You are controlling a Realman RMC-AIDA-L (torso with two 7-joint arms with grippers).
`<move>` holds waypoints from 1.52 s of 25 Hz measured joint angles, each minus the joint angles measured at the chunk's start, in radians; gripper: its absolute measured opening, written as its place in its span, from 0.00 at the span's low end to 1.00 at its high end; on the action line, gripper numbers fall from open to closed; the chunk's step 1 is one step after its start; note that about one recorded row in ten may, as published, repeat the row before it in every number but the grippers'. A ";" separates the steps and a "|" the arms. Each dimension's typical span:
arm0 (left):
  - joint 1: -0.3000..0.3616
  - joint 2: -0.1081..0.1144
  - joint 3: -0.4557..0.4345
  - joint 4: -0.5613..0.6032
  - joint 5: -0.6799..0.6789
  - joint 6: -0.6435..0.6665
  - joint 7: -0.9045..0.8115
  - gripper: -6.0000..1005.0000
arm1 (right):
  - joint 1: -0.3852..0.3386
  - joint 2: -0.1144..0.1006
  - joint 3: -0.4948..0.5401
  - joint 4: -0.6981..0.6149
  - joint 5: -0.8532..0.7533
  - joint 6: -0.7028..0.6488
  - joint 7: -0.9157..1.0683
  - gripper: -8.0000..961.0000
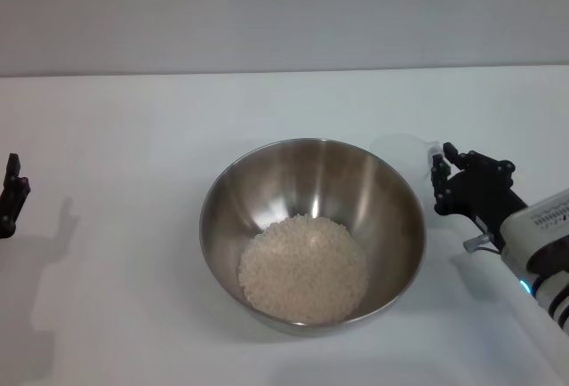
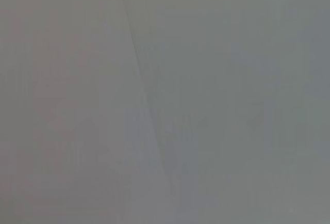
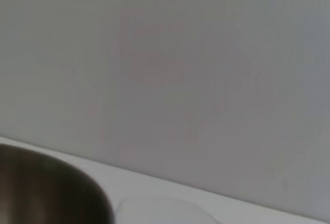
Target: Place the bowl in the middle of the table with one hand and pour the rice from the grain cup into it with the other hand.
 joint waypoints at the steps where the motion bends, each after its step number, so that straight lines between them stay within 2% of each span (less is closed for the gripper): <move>1: 0.000 0.000 0.000 0.000 0.000 0.000 0.000 0.83 | -0.006 0.001 0.000 0.004 -0.007 -0.002 0.000 0.05; 4: -0.001 0.000 0.000 0.000 0.000 0.000 0.000 0.83 | -0.024 0.001 -0.001 0.015 -0.017 -0.006 -0.001 0.10; 10: -0.002 0.000 0.000 0.000 0.000 -0.001 0.000 0.83 | -0.110 0.000 -0.015 0.040 -0.019 -0.107 -0.002 0.35; 15: -0.002 0.000 0.001 0.003 0.000 -0.001 0.000 0.83 | -0.242 0.000 0.000 0.052 -0.011 -0.321 -0.002 0.54; 22: -0.002 0.000 -0.003 0.019 0.000 0.000 -0.013 0.83 | -0.409 -0.005 0.134 0.041 -0.006 -0.627 0.031 0.59; 23: -0.002 0.000 -0.005 0.021 0.000 0.001 -0.018 0.83 | -0.441 -0.005 0.162 0.032 -0.005 -0.710 0.047 0.60; 28: 0.004 0.001 -0.008 0.024 0.000 0.007 -0.049 0.83 | -0.470 -0.001 0.198 0.031 0.002 -0.773 0.052 0.67; 34: 0.005 0.000 -0.004 0.025 -0.002 0.008 -0.053 0.83 | -0.467 0.002 0.197 0.036 0.019 -0.774 0.038 0.86; 38: 0.008 0.000 0.007 0.025 -0.002 0.018 -0.054 0.83 | -0.464 0.003 0.194 0.030 0.020 -0.773 0.038 0.87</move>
